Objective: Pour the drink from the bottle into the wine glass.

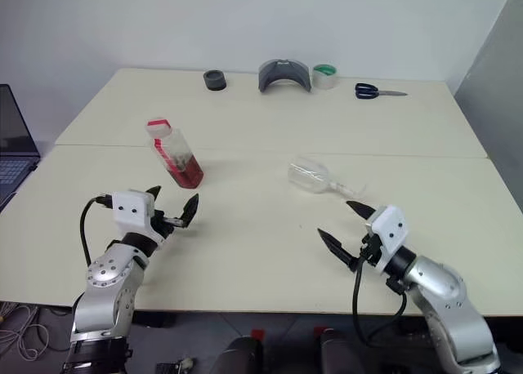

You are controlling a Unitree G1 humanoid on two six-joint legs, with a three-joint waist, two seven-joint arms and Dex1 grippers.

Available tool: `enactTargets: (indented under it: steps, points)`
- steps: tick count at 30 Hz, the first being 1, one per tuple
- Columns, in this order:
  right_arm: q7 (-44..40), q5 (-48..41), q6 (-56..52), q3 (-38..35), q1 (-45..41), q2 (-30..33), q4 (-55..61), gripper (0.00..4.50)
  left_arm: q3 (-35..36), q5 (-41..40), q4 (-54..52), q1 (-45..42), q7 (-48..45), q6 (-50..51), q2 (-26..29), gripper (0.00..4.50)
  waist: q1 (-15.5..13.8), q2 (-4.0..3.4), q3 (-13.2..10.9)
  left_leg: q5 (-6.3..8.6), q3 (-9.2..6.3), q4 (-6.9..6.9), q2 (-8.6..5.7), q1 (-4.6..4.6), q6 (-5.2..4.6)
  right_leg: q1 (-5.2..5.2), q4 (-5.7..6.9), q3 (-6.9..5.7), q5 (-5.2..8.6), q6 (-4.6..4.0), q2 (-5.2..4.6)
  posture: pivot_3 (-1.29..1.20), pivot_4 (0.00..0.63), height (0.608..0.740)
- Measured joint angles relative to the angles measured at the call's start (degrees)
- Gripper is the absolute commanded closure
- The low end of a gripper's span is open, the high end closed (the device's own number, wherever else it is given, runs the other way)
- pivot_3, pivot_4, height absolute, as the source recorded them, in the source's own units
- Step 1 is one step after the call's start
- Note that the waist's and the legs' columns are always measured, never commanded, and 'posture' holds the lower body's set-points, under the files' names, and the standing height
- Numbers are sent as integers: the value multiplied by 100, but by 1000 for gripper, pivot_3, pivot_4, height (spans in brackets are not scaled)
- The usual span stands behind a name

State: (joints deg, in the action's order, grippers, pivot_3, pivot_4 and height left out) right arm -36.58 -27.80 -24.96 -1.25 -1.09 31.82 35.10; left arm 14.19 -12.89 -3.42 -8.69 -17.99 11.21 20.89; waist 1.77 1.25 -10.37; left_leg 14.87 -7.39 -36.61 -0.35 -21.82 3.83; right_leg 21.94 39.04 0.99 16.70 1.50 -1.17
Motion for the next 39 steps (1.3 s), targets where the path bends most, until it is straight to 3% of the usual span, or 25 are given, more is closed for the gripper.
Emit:
enactTargets:
  steps: [6, 21, 39]
  points:
    - [-137, -501, -578, 16, -461, 180, 20, 0, 89, -80, 248, -216, 11, 208, 53, 22, 1, 1, 0, 0, 2, -1, -3, -1, 0, 0, -2, 1, 0, 0, -2, 0, 150, 740]
    - [-201, -493, -813, 550, -1401, -52, -236, 0, 39, 32, 1152, -1156, -76, 193, 323, 22, -2, 1, 0, 0, -2, -4, -3, -5, 0, 2, -1, -3, 0, 0, -1, 0, 150, 740]
    - [-340, -414, -802, 737, -1824, -169, -407, 0, -141, 140, 2111, -2336, -393, 99, 531, 22, -1, 2, -1, -1, -3, -6, -5, -9, 1, 6, 0, -4, -1, 1, -3, 0, 150, 740]
